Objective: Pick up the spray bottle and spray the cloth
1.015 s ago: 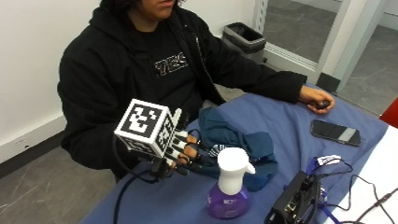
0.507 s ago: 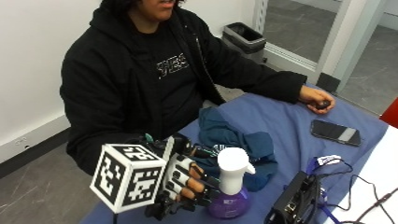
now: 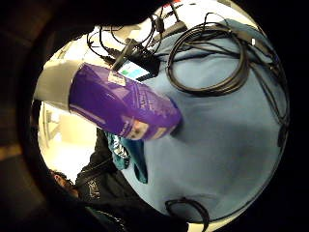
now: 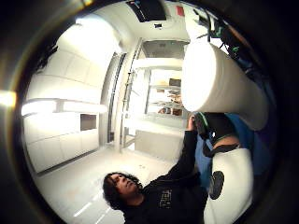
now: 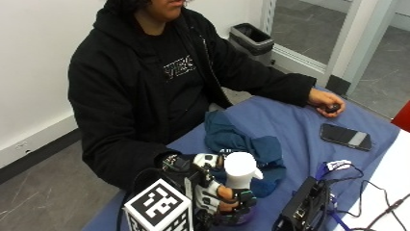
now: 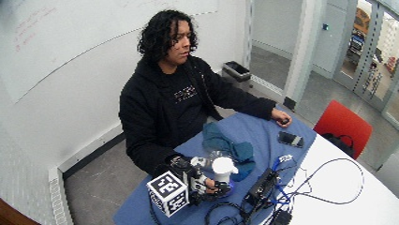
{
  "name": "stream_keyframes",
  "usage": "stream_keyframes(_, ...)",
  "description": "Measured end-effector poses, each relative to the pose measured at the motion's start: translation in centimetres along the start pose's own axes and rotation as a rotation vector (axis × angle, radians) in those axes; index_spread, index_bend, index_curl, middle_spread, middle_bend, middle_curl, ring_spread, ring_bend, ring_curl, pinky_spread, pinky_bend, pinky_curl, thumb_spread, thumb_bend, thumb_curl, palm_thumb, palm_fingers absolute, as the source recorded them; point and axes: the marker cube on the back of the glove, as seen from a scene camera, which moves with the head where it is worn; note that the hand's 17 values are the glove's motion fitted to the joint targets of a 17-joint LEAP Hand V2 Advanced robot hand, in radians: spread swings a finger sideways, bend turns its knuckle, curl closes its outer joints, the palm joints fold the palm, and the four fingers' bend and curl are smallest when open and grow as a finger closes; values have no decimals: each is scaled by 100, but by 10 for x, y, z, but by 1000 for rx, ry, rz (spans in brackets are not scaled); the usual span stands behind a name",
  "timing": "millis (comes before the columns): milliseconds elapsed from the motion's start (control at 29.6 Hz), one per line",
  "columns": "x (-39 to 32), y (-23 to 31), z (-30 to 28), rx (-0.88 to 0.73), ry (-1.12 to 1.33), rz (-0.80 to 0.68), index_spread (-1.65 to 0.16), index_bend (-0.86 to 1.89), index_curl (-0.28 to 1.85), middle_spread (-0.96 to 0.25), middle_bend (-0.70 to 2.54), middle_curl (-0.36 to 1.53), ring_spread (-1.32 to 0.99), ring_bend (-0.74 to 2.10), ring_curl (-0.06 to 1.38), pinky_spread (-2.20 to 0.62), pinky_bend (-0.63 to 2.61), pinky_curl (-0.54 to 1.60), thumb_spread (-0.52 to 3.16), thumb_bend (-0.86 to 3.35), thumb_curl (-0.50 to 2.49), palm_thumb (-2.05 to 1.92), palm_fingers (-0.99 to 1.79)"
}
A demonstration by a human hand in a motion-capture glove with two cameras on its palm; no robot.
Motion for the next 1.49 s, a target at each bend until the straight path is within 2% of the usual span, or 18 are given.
stream_keyframes(304,4,-6,26,-39,-106,-17,-26,20,31,-4,38,40,-8,40,33,17,12,28,97,11,46,94,81)
stream_keyframes(710,9,-14,39,29,-178,-36,-27,16,37,-9,32,41,-16,45,38,2,18,28,78,6,52,106,97)
stream_keyframes(1285,13,-31,30,191,-60,-63,-28,15,39,-17,39,47,-20,42,41,-10,21,32,56,-2,58,110,114)
stream_keyframes(1488,18,-35,29,192,-64,-72,-29,16,40,-19,42,49,-22,40,42,-15,27,35,47,-4,61,106,120)
